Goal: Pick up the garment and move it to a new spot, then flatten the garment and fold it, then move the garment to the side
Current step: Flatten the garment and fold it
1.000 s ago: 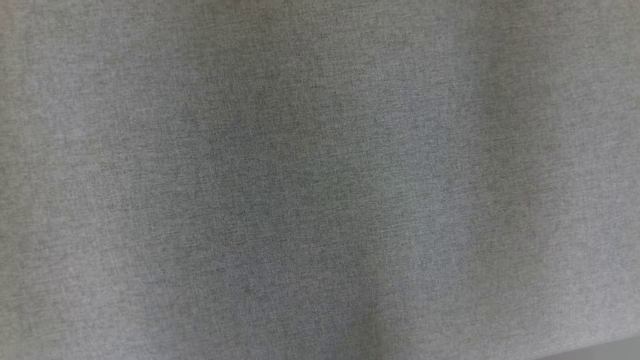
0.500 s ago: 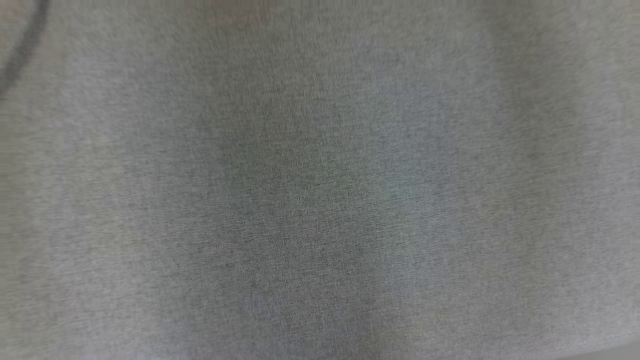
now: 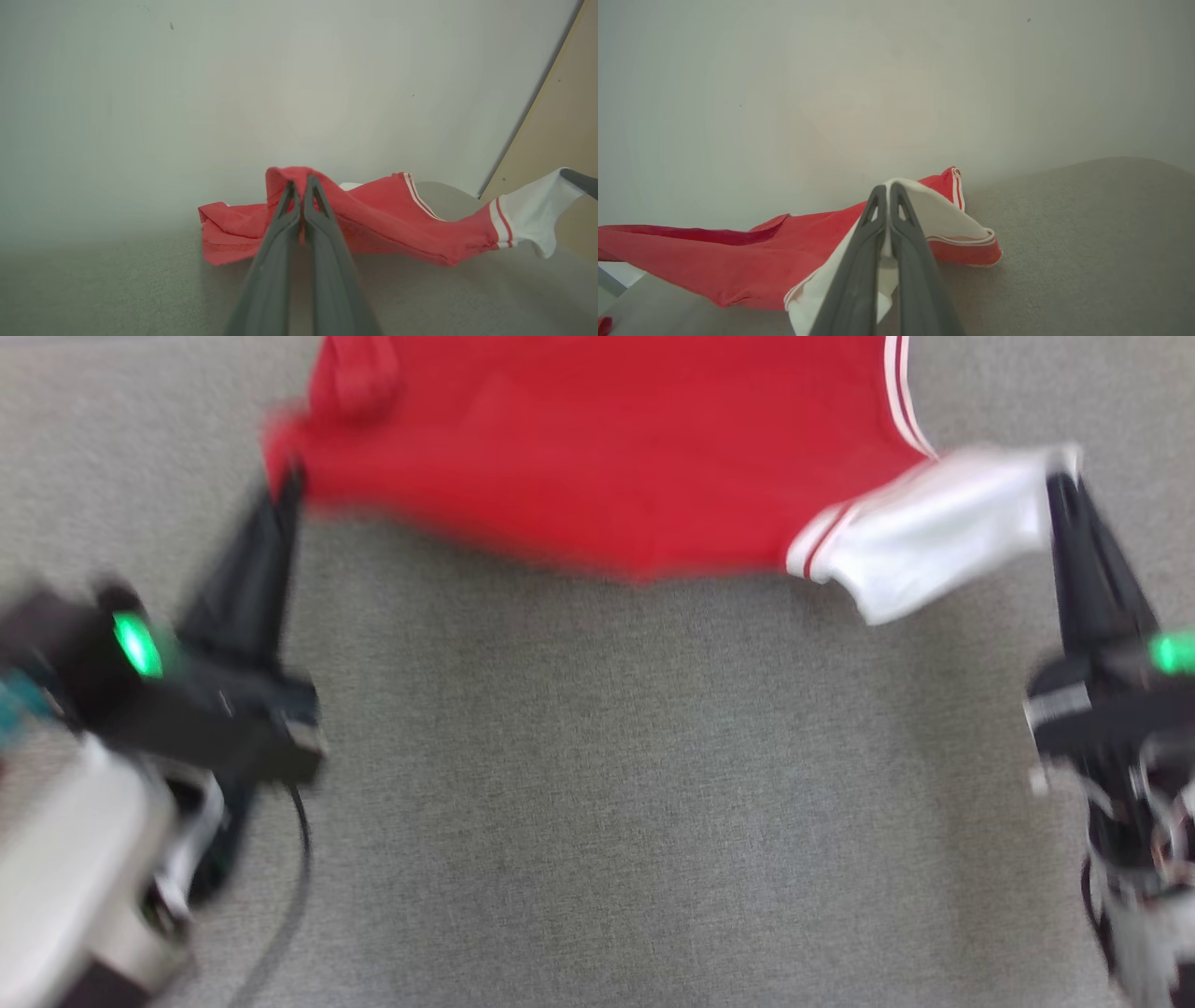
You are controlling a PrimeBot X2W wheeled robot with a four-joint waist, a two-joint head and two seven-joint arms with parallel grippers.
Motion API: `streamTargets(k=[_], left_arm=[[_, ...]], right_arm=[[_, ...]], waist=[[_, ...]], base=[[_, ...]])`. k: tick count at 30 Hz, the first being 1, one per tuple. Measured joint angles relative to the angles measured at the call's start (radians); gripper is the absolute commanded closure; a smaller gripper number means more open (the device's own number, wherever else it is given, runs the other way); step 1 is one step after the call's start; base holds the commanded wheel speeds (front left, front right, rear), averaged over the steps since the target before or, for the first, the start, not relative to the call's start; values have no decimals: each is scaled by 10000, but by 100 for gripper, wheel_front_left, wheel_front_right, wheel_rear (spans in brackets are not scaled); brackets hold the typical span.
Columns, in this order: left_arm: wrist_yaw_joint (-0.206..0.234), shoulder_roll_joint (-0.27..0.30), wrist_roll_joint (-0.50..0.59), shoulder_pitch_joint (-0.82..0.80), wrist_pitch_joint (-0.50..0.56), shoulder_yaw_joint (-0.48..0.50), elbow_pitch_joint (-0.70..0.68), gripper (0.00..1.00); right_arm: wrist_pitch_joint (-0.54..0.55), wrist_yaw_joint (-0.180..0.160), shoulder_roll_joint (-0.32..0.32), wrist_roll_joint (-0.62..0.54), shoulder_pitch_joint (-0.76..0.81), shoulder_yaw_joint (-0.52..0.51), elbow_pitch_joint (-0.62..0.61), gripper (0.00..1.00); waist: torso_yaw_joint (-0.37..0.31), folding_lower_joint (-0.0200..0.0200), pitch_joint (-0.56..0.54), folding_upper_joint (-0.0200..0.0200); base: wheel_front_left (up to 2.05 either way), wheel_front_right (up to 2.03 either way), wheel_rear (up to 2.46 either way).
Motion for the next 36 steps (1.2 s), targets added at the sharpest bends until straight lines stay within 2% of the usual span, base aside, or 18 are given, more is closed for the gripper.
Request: streamTargets(k=[5,11,15,19,25,36], left_arm=[[-21,-564,602,2235,-2,407,4,100],[-577,-1365,1193,4282,-2,1118,759,100],[-886,-2013,1768,5369,-2,1467,1392,100],[-1009,-2623,2144,6450,-2,2100,1825,100],[-1312,-3254,2857,7795,-2,2871,2163,100],[-1505,-3614,3720,8957,-2,3475,2332,100]], right_arm=[[652,-2,1108,-658,2455,-1227,-1120,100],[1151,-2,1908,-1216,4335,-1651,-1528,100],[1315,-2,2157,-1388,5307,-1839,-1509,100],[1457,0,2318,-1639,6183,-1904,-1287,100],[2065,0,2456,-1641,7438,-1919,-968,100],[3028,0,2857,-1313,8509,-1848,-1298,100]], waist=[[109,-1,-498,-1],[177,0,-1053,-1],[172,1,-1415,-1],[134,1,-1823,0],[78,0,-2490,0],[130,1,-3147,0]], base=[[0,0,0],[0,0,0],[0,0,0],[0,0,0],[0,0,0],[0,0,0]])
